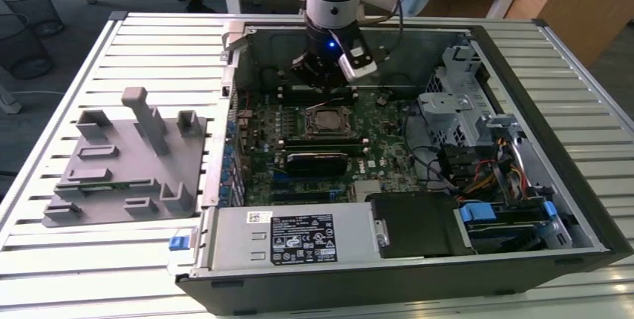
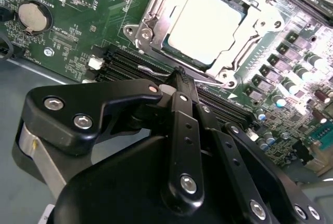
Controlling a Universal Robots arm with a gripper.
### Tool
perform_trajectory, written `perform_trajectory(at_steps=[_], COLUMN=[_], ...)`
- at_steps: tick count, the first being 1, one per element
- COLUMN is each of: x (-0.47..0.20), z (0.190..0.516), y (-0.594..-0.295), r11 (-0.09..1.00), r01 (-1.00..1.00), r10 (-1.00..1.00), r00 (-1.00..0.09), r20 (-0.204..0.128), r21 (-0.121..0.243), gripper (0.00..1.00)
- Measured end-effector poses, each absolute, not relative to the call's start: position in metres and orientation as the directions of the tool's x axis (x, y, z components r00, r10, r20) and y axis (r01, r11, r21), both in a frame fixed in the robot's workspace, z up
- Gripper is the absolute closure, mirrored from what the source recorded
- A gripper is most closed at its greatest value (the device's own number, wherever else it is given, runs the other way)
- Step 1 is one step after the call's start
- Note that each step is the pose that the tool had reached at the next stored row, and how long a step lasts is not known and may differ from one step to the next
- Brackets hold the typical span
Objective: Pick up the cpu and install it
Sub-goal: 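Install the first cpu locking lever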
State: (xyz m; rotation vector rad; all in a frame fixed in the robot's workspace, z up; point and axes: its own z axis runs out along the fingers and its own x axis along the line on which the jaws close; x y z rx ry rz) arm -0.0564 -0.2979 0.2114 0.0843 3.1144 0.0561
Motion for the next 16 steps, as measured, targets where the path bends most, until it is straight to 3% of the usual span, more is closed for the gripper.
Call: perform_trajectory(at_steps=[16], x=[-0.047], z=[0.2034], y=[-0.298], r11=[0.998], r01=[0.054], r10=[0.054], r00=[-0.998], r20=[-0.024], r21=[0.031], gripper=[0.89])
